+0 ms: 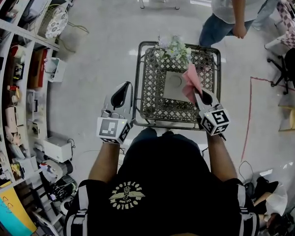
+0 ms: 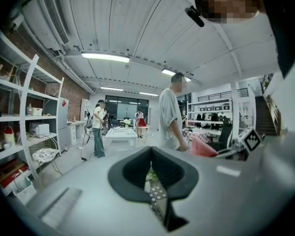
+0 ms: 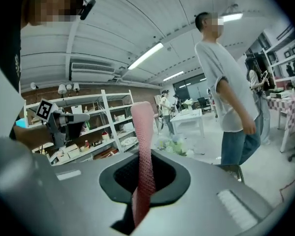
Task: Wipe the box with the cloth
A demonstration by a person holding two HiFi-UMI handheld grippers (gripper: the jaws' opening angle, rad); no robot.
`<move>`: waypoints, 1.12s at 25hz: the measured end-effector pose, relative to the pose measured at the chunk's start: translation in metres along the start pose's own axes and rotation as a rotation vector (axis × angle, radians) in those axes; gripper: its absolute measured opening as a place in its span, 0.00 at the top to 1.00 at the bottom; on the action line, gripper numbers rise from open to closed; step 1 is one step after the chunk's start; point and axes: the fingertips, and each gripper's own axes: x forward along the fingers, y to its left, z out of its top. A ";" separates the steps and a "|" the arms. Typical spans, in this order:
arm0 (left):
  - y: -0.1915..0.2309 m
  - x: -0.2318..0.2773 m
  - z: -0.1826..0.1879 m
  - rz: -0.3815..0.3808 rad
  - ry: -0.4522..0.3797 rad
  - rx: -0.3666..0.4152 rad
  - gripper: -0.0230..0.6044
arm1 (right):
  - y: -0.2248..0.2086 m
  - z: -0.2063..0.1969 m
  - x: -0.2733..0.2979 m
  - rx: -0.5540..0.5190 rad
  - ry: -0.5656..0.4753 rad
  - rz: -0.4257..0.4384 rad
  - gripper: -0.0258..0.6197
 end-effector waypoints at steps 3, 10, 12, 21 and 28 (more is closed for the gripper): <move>0.023 -0.003 0.007 0.008 -0.005 0.004 0.96 | 0.011 -0.025 0.035 0.032 0.047 0.015 0.93; 0.050 -0.003 0.005 0.007 0.005 -0.003 0.96 | 0.003 -0.093 0.103 0.093 0.163 0.004 0.93; 0.061 -0.006 0.001 0.016 0.016 0.003 0.96 | -0.002 -0.116 0.121 0.098 0.212 -0.010 0.93; 0.108 -0.022 -0.008 0.073 0.064 0.022 0.96 | -0.029 -0.213 0.183 0.142 0.456 -0.087 0.93; 0.138 -0.046 -0.021 0.133 0.116 0.023 0.96 | -0.044 -0.255 0.203 0.120 0.568 -0.158 0.93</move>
